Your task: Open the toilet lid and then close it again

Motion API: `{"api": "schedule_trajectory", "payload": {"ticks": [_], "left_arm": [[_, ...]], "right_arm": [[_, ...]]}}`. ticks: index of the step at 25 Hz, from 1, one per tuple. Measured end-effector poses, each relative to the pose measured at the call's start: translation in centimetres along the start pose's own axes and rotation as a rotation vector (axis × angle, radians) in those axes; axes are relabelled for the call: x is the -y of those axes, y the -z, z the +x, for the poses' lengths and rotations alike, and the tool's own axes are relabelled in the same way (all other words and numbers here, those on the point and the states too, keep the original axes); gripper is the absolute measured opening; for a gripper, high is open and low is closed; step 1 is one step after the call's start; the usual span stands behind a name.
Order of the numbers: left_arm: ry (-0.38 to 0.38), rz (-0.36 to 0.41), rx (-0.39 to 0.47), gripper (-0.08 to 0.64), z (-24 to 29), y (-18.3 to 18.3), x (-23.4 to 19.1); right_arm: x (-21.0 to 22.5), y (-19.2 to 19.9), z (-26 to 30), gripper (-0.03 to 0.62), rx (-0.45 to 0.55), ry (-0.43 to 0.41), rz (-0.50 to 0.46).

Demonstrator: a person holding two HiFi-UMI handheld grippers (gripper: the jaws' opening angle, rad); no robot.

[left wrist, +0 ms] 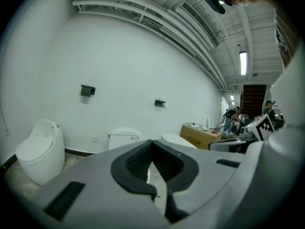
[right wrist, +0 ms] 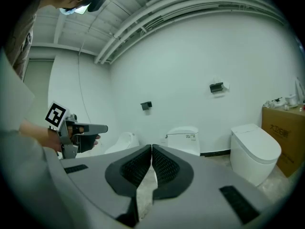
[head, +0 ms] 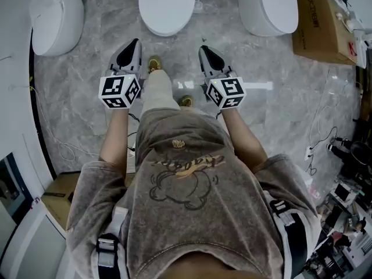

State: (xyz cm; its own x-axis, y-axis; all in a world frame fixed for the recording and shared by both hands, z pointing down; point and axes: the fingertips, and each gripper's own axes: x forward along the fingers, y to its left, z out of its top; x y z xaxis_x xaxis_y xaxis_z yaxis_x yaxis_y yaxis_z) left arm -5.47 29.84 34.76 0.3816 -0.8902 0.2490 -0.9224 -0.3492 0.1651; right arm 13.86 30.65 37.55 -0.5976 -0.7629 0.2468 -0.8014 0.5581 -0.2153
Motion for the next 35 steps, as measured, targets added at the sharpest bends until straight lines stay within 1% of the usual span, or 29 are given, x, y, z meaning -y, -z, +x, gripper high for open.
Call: {"api": "schedule_trajectory", "payload": {"ticks": [4, 7, 10, 13, 17, 21, 28, 32, 35], "left_arm": [[0.021, 0.024, -0.025, 0.009, 4.6, 1.1, -2.4], [0.032, 0.031, -0.050, 0.009, 8.2, 2.5, -4.1], [0.038, 0.034, -0.085, 0.009, 11.3, 4.8, -5.7], [0.049, 0.024, -0.130, 0.009, 13.7, 7.9, -7.2], [0.053, -0.007, -0.182, 0.009, 16.7, 13.2, -9.3], [0.066, -0.030, -0.229, 0.009, 19.8, 19.6, -11.2], [0.103, -0.010, -0.327, 0.009, 24.6, 30.3, -13.1], [0.089, -0.047, -0.366, 0.009, 26.0, 36.2, -14.0], [0.076, -0.069, -0.382, 0.009, 27.1, 39.8, -15.1]], "right_arm": [[2.7, 0.8, 3.9, 0.029, -0.007, 0.033, -0.003], [4.5, 2.0, 7.7, 0.028, -0.024, 0.038, 0.000], [6.0, 4.0, 11.6, 0.028, -0.052, 0.027, 0.014], [7.4, 6.9, 15.0, 0.029, -0.089, 0.026, 0.030], [8.9, 11.9, 18.8, 0.029, -0.145, 0.024, 0.034], [9.9, 18.3, 22.0, 0.029, -0.211, 0.018, 0.037], [12.2, 28.6, 26.8, 0.029, -0.297, 0.027, 0.103], [13.4, 33.0, 28.9, 0.029, -0.325, 0.024, 0.113], [13.8, 36.2, 30.4, 0.029, -0.350, 0.016, 0.107]]}}
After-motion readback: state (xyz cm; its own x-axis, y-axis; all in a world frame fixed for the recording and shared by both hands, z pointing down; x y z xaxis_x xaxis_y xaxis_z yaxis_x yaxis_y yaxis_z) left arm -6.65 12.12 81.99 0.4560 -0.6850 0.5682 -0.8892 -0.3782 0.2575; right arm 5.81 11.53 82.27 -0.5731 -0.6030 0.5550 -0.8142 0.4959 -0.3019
